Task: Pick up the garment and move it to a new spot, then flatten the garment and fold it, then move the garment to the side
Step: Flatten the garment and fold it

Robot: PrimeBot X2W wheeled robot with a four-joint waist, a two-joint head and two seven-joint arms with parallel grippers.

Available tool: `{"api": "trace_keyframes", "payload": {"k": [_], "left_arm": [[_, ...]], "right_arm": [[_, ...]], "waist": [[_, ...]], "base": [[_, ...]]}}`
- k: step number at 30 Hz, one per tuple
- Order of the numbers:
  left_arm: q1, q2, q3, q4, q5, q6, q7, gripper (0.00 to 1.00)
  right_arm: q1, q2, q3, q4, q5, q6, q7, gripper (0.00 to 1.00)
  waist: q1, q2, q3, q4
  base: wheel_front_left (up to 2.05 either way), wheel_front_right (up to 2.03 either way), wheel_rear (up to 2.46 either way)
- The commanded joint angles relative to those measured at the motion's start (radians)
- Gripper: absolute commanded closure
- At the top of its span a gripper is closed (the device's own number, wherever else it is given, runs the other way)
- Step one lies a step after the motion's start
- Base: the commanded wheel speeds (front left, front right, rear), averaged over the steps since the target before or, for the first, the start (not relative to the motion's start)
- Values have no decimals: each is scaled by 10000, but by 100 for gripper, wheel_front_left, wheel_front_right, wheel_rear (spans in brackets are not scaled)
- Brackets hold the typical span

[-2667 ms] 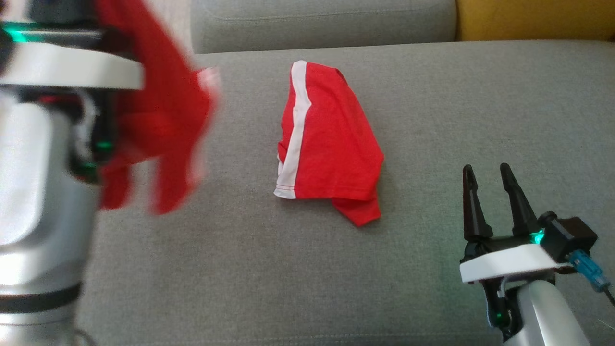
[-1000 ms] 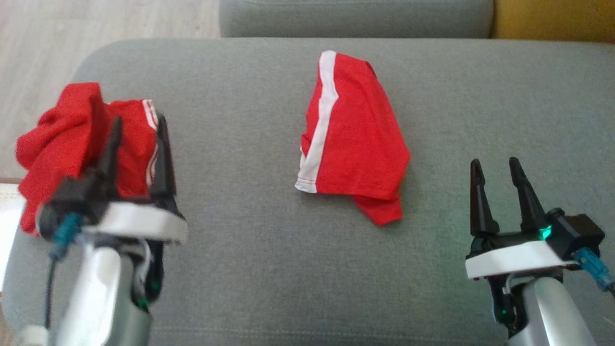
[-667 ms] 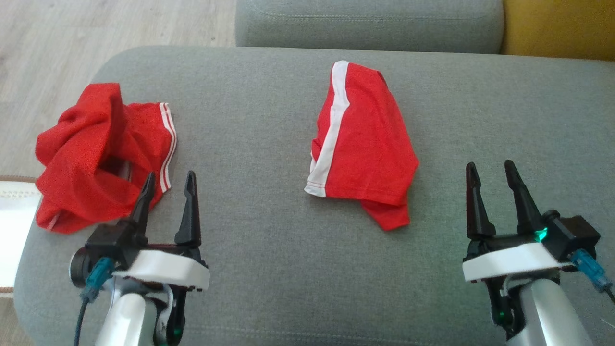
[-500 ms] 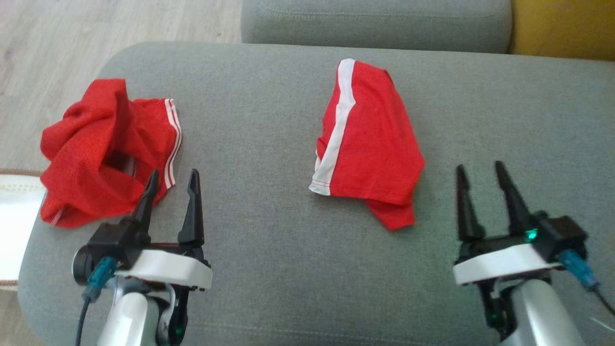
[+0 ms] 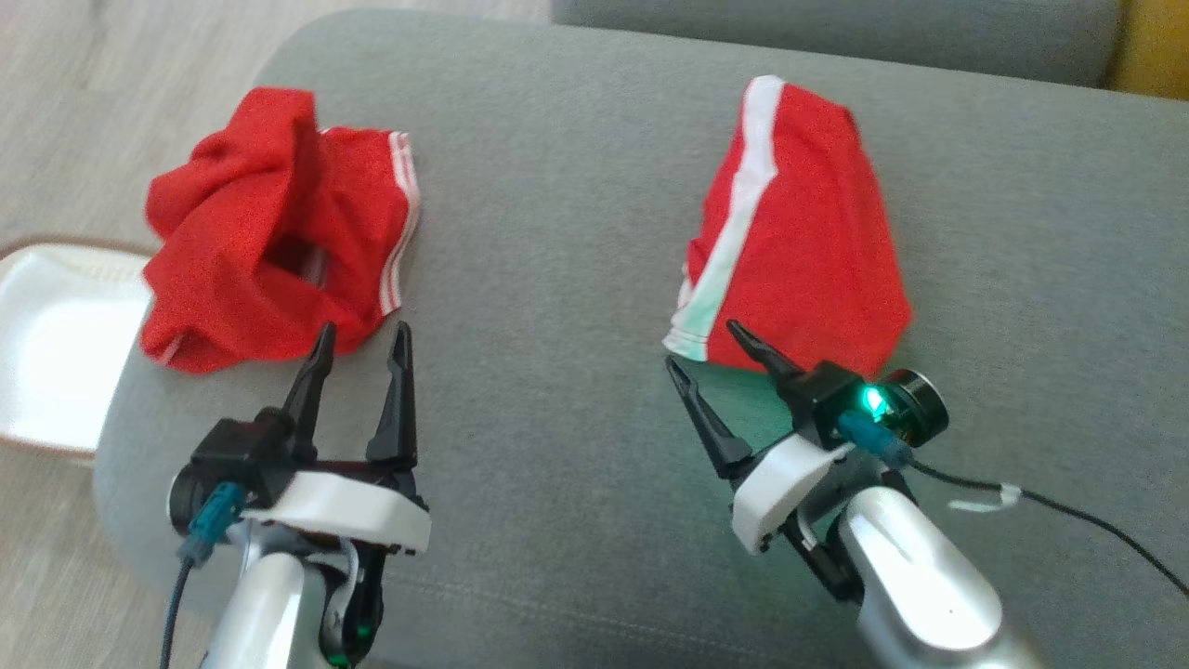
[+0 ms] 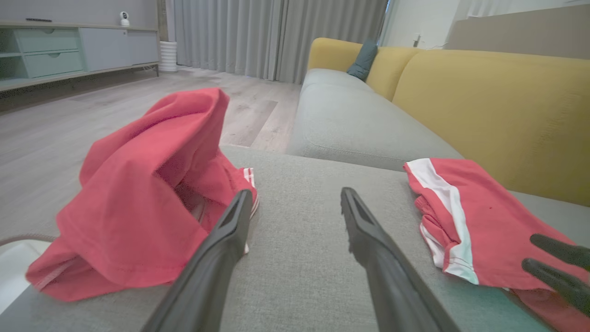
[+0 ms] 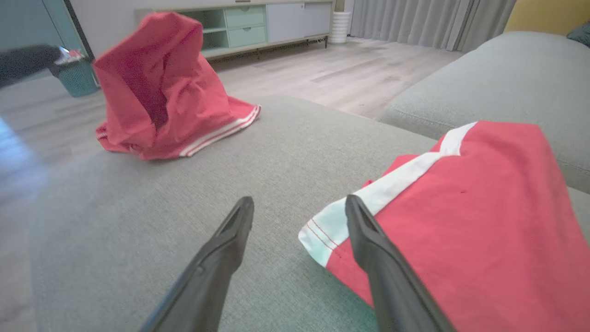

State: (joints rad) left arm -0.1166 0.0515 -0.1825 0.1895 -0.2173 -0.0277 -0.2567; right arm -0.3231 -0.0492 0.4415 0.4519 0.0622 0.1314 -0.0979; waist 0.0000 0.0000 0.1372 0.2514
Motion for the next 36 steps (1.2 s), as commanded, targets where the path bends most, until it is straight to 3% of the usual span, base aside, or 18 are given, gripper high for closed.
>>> {"api": "trace_keyframes", "payload": {"k": [1,11,26,27,28,36], "left_arm": [[-495,7,259,-253,-89,-35,-51,0],[-560,-10,-505,-159,-634,84,-51,0],[-734,-12,-834,-223,-994,271,-51,0],[-744,-12,-851,-229,-1025,281,-51,0],[-756,-12,-865,-224,-1056,298,-51,0],[-717,-12,-610,-104,-978,273,-51,0]], "right_arm": [[-432,-10,132,-17,-204,-7,127,0],[-1353,-10,-1203,1422,-1236,-7,699,0],[-1669,-10,-1523,2274,-2191,-7,1384,0],[-1699,-10,-1493,2314,-2216,-7,1400,62],[-1776,-10,-1413,2290,-2272,-7,1209,100],[-1973,-10,-825,1662,-841,-7,-372,100]], "waist": [[0,0,249,372],[0,0,673,1344],[0,0,1042,1655],[0,0,1068,1647],[0,0,1090,1602],[0,0,732,1031]], "base": [[0,0,0],[0,0,0],[0,0,0],[0,0,0],[0,0,0],[0,0,0]]}}
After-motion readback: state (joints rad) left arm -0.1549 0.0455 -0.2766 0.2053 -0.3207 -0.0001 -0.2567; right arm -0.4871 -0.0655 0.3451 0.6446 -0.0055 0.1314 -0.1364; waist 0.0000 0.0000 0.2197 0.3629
